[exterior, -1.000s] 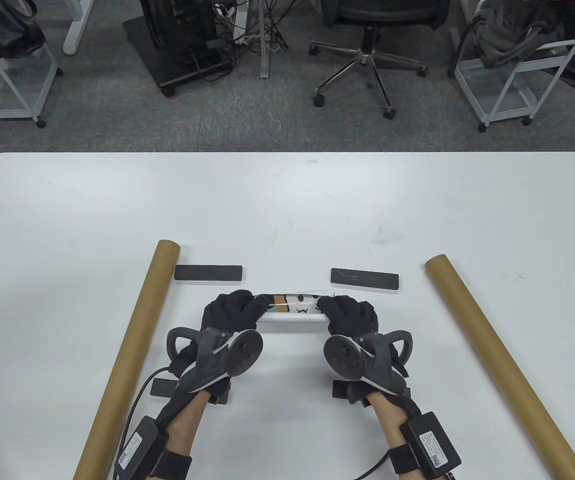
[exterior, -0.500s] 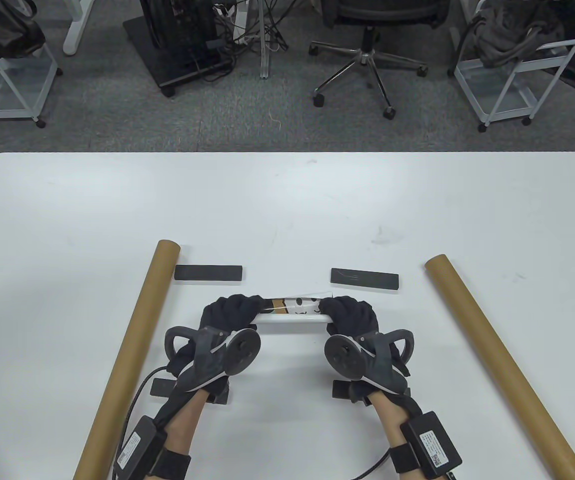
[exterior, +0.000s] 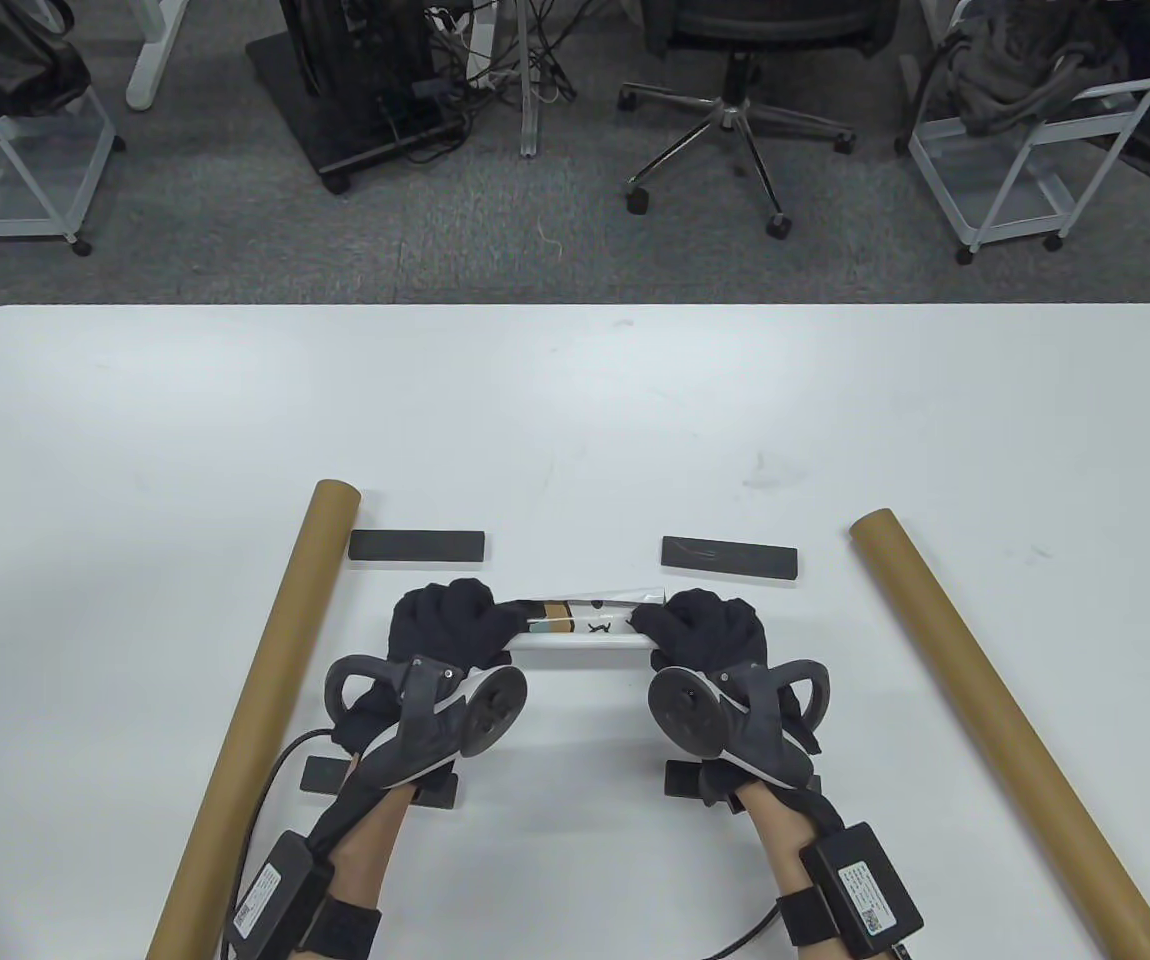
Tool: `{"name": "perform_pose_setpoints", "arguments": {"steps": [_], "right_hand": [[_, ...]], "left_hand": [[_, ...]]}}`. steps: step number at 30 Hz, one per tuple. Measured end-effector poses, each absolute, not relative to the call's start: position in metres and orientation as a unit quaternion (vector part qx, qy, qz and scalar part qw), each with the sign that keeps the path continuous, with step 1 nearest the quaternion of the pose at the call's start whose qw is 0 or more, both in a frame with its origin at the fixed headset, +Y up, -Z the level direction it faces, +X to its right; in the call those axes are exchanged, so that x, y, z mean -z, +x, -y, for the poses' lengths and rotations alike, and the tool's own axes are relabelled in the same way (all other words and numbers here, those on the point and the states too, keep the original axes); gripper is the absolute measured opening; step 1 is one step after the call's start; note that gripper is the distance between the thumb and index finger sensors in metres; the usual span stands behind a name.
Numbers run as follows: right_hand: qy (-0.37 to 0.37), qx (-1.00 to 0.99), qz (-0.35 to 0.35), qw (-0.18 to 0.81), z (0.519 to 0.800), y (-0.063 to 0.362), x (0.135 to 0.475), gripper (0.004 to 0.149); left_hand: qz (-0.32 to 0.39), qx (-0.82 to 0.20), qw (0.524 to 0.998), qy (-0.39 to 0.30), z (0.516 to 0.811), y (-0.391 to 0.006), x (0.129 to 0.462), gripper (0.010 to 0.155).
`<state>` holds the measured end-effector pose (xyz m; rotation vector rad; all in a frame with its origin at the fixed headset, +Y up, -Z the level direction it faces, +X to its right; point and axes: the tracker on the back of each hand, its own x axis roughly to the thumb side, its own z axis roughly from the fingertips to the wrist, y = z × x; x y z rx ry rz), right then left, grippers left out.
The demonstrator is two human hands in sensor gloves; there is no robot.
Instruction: Roll up posters and store in mailing tubes
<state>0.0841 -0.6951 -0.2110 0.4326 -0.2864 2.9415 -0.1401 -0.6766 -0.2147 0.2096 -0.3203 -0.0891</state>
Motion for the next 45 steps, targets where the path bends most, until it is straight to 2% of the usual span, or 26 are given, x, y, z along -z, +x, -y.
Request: {"name": "perform_pose_setpoints", "arguments": {"steps": [10, 25, 29, 45], "right_hand": [[0.147, -0.981, 0.098, 0.085, 0.694, 0.086, 0.211, 0.055], [0.111, -0.982, 0.120, 0.094, 0.693, 0.096, 0.212, 0.049], [0.118, -0.983, 0.110, 0.086, 0.694, 0.094, 0.212, 0.049], [0.128, -0.984, 0.094, 0.076, 0.695, 0.090, 0.212, 0.053]], "left_hand": [[0.156, 0.041, 0.983, 0.093, 0.677, -0.142, 0.215, 0.053], [0.161, -0.006, 0.983, 0.083, 0.679, -0.140, 0.216, 0.056], [0.164, 0.027, 0.982, 0.093, 0.679, -0.138, 0.215, 0.056], [0.151, 0.031, 0.986, 0.069, 0.681, -0.142, 0.217, 0.054]]}}
